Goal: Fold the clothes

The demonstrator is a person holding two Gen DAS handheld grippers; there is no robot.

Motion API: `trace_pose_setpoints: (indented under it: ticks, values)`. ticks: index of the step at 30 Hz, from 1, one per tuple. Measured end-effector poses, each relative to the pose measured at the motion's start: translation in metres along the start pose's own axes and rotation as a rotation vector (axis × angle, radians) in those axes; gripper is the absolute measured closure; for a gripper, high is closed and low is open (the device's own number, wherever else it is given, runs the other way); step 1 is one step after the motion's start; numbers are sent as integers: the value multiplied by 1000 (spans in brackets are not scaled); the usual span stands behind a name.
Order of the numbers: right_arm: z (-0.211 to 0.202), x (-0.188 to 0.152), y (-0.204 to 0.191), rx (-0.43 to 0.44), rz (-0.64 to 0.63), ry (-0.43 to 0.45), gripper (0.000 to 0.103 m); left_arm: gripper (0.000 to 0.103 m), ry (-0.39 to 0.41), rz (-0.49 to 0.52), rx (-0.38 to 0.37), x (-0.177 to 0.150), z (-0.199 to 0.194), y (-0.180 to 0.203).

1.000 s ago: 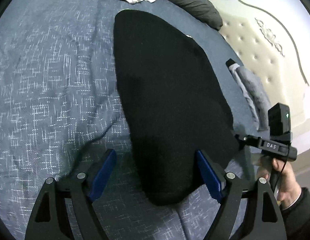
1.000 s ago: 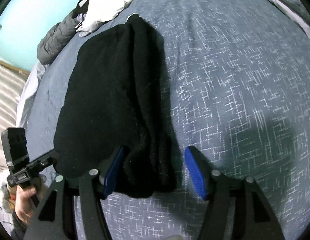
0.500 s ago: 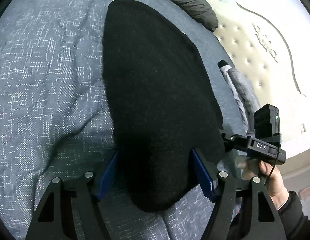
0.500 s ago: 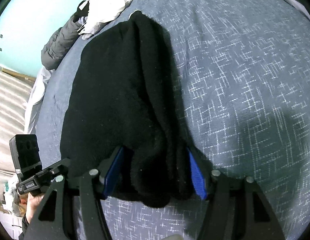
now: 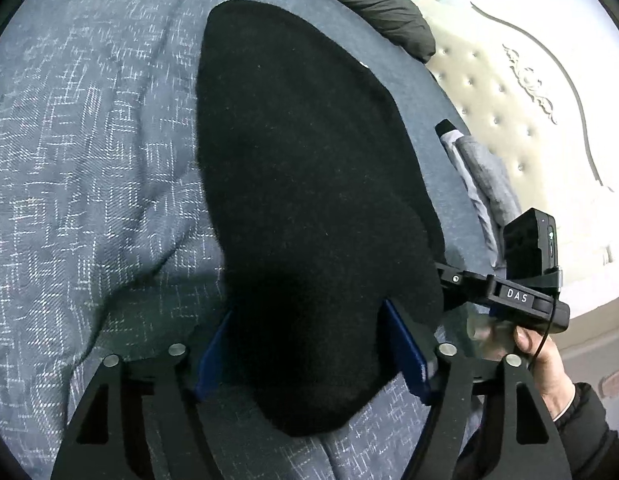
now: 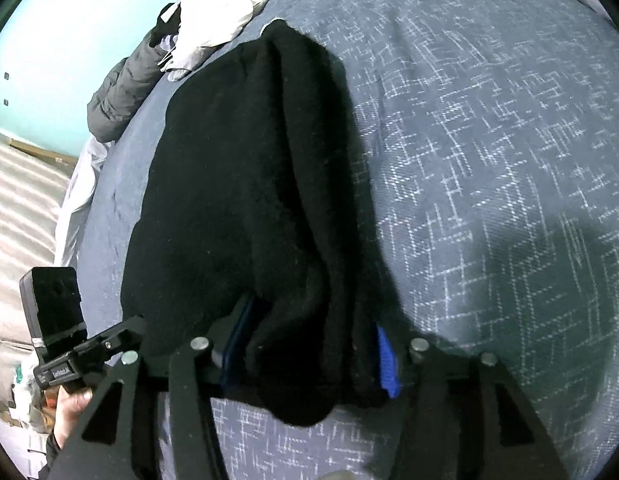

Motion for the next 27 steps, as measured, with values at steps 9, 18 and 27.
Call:
trace_pose_setpoints:
  ticks: [9,18,27]
  values:
    - [-1,0,3,-10,-29,-3,52,26,17,15,16,1,6,8]
    - [-6,0,0,15,-48,15,71,36,61,88,98,1,0,25]
    - [-28,2,-9,57,-88,39,77,44,115,128,136,4,-13,36]
Point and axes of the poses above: each gripper's, at about its wrist camera, not at the fingertips, and z roughly the way its jaws point, y to its right, x to its top, the point moved 7 cm from there along z, roughly the way its jaws point, and after that the axes turned 5 degrees about -z, right-handed, at the moved point
